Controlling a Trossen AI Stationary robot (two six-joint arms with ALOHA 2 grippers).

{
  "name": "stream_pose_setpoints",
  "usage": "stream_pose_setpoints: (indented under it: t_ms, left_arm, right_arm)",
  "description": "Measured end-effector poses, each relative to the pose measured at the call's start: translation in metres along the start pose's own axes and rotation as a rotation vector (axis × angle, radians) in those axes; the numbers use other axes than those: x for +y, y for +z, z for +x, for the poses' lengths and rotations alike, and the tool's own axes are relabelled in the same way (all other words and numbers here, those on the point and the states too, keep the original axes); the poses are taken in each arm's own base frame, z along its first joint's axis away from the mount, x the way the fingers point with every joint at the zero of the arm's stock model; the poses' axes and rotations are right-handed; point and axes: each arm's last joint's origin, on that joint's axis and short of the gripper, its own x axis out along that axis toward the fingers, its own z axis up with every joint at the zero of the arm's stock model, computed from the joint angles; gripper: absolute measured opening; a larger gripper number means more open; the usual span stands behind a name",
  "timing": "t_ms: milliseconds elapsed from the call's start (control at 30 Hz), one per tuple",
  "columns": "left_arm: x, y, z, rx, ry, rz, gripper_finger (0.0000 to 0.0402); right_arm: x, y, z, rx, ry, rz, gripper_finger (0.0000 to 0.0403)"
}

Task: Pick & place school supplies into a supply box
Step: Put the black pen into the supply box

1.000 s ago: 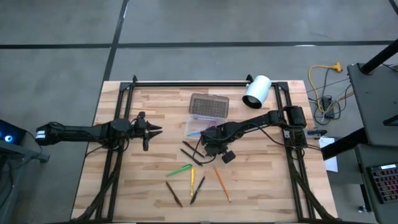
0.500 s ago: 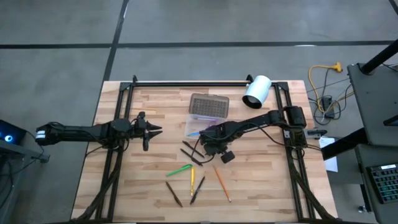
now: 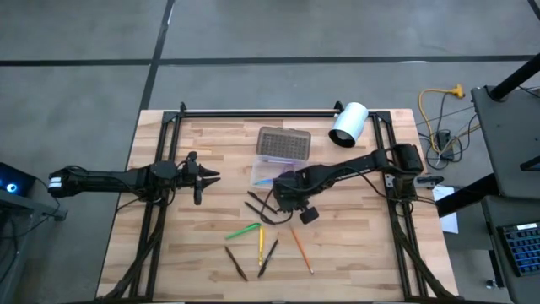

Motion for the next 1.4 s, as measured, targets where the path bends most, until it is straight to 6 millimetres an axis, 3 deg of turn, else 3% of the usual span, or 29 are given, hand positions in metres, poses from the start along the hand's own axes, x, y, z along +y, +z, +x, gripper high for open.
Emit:
stream_pose_setpoints:
  t_ms: [633, 933, 1400]
  left_arm:
    - [0.0, 0.0, 0.0, 0.0, 0.0, 0.0, 0.0069]
    - [0.0, 0.0, 0.0, 0.0, 0.0, 0.0, 0.0069]
    - [0.0, 0.0, 0.0, 0.0, 0.0, 0.0, 0.0069]
  right_arm:
    - [-0.004, -0.001, -0.014, 0.062, -0.258, 0.048, 0.0028]
    - [-0.01, 0.007, -0.015, -0.02, -0.34, 0.086, 0.0028]
    - [-0.035, 0.003, -0.018, -0.083, -0.457, 0.328, 0.0028]
